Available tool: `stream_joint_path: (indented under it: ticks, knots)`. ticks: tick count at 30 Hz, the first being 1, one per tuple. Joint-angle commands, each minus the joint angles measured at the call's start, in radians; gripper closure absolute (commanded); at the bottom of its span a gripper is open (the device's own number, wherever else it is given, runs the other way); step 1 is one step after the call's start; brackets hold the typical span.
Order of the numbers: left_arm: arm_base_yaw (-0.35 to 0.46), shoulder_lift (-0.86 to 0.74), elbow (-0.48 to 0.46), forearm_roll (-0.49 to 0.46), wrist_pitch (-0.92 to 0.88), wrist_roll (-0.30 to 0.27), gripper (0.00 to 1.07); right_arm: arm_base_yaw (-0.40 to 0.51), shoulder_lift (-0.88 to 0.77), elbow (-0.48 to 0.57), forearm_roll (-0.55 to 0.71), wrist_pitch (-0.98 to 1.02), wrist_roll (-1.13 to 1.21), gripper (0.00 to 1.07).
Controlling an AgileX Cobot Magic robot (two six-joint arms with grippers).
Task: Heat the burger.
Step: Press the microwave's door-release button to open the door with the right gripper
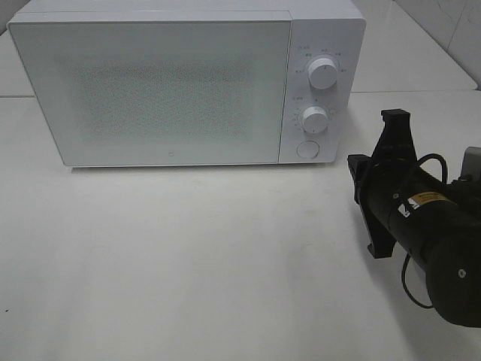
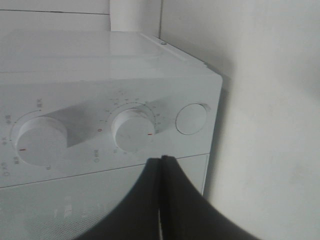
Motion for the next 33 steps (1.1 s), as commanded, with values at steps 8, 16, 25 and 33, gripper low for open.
stream_joint_path:
  ticks: [8, 16, 25, 33]
  knots:
    - [-0.005, -0.025, 0.002, -0.004, -0.009, 0.004, 0.07, -0.002, 0.007, -0.012, 0.009, 0.046, 0.011, 1.07]
    - [-0.005, -0.025, 0.002, -0.004, -0.009, 0.004, 0.07, -0.014, 0.114, -0.072, -0.007, 0.038, 0.037, 1.07]
    - [-0.005, -0.025, 0.002, -0.004, -0.009, 0.004, 0.07, -0.014, 0.202, -0.159, -0.024, 0.036, 0.062, 1.07]
    - [-0.005, -0.025, 0.002, -0.004, -0.009, 0.004, 0.07, -0.065, 0.256, -0.241, -0.137, 0.076, 0.086, 1.07]
